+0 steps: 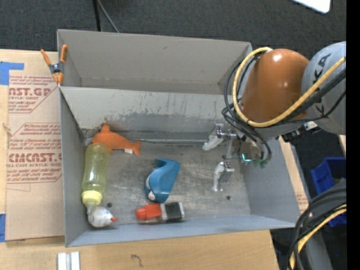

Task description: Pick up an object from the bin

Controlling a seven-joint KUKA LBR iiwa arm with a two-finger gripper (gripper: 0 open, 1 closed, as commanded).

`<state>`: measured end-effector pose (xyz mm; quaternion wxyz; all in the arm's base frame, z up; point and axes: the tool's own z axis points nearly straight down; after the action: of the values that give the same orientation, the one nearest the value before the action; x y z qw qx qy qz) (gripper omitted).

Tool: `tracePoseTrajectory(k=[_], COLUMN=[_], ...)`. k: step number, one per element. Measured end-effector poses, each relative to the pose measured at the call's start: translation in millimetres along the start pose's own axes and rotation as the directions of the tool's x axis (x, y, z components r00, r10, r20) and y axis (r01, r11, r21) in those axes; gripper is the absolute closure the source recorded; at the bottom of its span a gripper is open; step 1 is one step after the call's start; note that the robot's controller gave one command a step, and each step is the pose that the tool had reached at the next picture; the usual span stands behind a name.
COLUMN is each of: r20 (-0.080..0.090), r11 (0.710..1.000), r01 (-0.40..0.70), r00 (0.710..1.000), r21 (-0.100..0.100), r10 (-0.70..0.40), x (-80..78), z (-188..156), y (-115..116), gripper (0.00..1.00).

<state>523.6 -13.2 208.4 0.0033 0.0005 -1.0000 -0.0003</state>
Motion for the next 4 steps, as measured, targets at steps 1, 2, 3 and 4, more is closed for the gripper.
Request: tracePoseTrajectory(k=[1,2,3,4], r20=[0.003,0.007,0.016,0.050], r11=[1.000,1.000,0.996,0.975], r01=[0.000,-0.029,0.084,0.224], r00=[1.000,1.000,0.996,0.973], r21=[0.000,0.000,0.001,0.011], r10=[0.000,0.029,-0.084,-0.224], x=[-0.4,-13.7,-16.5,-12.0], z=[-2,-28,18,125], y=[0,22,49,76], gripper=[0.00,0.00,0.00,1.00])
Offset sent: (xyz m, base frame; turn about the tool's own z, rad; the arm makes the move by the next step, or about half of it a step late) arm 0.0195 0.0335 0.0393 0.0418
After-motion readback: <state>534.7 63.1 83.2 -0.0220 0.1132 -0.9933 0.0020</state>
